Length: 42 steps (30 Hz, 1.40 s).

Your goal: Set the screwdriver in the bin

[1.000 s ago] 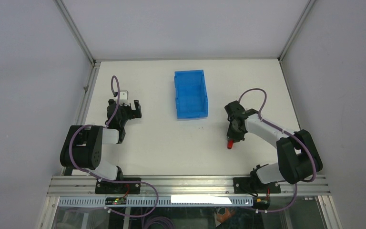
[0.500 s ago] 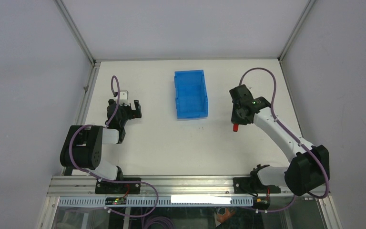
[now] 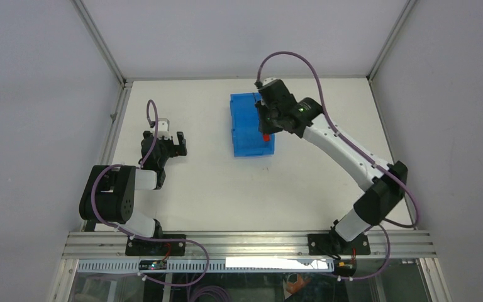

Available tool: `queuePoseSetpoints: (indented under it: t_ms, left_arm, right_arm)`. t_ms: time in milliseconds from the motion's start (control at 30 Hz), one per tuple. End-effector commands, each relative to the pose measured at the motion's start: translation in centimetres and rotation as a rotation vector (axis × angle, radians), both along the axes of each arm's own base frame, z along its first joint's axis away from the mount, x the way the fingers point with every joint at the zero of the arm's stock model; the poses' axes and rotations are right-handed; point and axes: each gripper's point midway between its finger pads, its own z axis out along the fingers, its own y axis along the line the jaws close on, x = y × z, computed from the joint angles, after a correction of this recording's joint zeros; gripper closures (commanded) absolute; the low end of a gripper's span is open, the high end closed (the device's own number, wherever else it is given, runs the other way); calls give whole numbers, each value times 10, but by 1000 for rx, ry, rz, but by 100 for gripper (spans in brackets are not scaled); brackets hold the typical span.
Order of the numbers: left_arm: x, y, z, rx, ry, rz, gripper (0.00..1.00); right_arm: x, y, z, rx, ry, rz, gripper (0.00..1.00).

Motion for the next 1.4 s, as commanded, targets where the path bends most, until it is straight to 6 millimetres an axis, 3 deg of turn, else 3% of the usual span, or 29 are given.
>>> queuePoseSetpoints:
  t_ms: [0, 233, 367, 667, 833, 967, 1100, 1367]
  left_arm:
    - [5, -5, 16, -20, -53, -10, 1]
    - [5, -5, 16, -20, -54, -11, 1]
    - [5, -5, 16, -21, -54, -12, 1]
    - [5, -5, 16, -20, -54, -10, 1]
    - [5, -5, 16, -21, -54, -11, 1]
    - [5, -5, 16, -21, -53, -10, 1]
    - [5, -5, 17, -20, -54, -10, 1]
    - [5, -5, 16, -20, -53, -10, 1]
  right_arm:
    - [30, 36, -1, -7, -22, 72, 98]
    - [68, 67, -58, -134, -20, 245, 97]
    - [87, 63, -88, -200, 13, 238, 97]
    - [113, 58, -152, -109, 155, 137, 94]
    - [115, 60, -171, -52, 224, 139, 83]
    - [119, 65, -166, -29, 215, 143, 80]
    - [124, 68, -141, -3, 171, 146, 69]
    - [123, 73, -54, 81, 57, 150, 52]
